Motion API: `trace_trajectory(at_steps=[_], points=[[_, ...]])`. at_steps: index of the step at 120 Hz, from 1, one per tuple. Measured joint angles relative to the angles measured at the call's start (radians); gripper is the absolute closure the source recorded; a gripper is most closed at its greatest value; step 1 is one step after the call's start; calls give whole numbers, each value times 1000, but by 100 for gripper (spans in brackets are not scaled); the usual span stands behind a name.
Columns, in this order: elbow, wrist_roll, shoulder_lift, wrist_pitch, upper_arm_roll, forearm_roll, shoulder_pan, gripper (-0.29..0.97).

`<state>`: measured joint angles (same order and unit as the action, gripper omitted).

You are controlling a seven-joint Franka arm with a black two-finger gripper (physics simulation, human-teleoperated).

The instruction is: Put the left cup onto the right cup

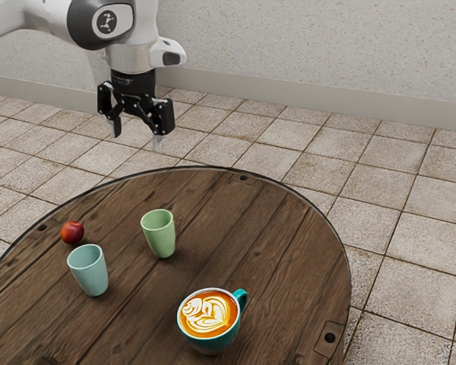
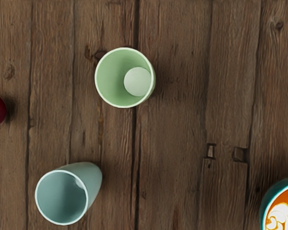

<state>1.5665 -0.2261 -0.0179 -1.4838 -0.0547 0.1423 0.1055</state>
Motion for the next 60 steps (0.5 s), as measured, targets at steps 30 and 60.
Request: trace_trajectory(at_steps=[30,60], points=[[176,-19,76,-89,-3,-11,9,0],[420,-51,127,-247,-2,-56,-90,13]])
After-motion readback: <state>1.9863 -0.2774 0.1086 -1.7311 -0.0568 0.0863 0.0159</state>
